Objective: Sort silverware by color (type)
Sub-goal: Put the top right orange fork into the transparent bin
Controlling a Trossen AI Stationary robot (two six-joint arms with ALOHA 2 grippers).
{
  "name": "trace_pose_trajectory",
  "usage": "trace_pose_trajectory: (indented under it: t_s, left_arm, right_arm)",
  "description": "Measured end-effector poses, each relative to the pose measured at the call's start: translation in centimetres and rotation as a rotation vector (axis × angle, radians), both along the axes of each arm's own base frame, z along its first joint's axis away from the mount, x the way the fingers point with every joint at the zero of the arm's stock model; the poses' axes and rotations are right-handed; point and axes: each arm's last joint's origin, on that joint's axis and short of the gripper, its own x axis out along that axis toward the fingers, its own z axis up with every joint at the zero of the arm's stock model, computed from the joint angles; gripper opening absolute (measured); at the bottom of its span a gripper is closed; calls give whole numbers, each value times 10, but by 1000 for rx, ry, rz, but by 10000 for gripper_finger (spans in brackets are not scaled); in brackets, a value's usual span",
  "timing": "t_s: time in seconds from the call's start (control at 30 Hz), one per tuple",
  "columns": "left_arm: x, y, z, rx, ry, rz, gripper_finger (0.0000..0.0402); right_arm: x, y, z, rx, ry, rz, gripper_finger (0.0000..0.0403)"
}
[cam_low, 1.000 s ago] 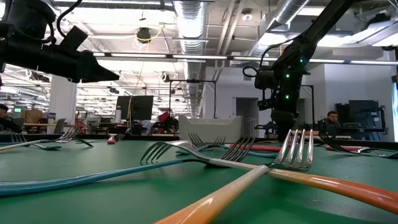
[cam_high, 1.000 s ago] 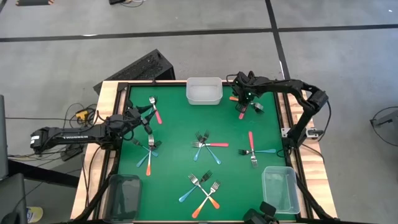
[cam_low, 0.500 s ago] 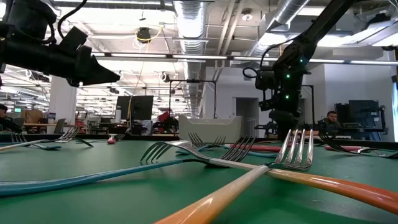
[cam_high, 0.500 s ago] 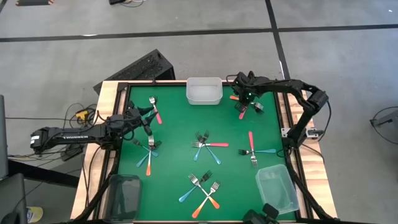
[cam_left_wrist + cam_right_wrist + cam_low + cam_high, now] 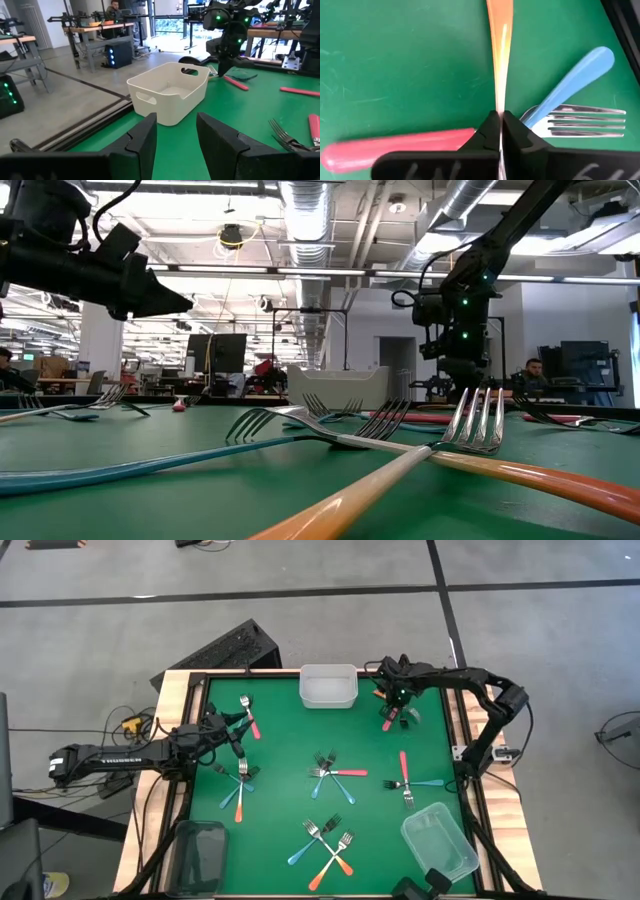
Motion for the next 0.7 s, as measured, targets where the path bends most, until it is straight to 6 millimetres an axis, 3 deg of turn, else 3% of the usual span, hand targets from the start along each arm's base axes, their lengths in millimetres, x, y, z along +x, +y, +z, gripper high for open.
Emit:
trace_pose_trajectory:
  t_s: [0.2, 0.4, 0.53, 0.7]
  left_arm:
    - [0, 0, 0, 1, -3, 2, 129]
    - [0, 0, 1, 6, -9, 6, 130]
    - [0, 0, 1, 7, -9, 8, 130]
    - [0, 0, 1, 7, -10, 8, 130]
  right_arm:
    - [-1, 3, 10, -15, -40, -56, 10]
    - [-5, 16, 52, -103, -177, -106, 7]
    - [-10, 40, 78, -106, -238, -138, 7]
    - [-9, 86, 99, -49, -266, -140, 6]
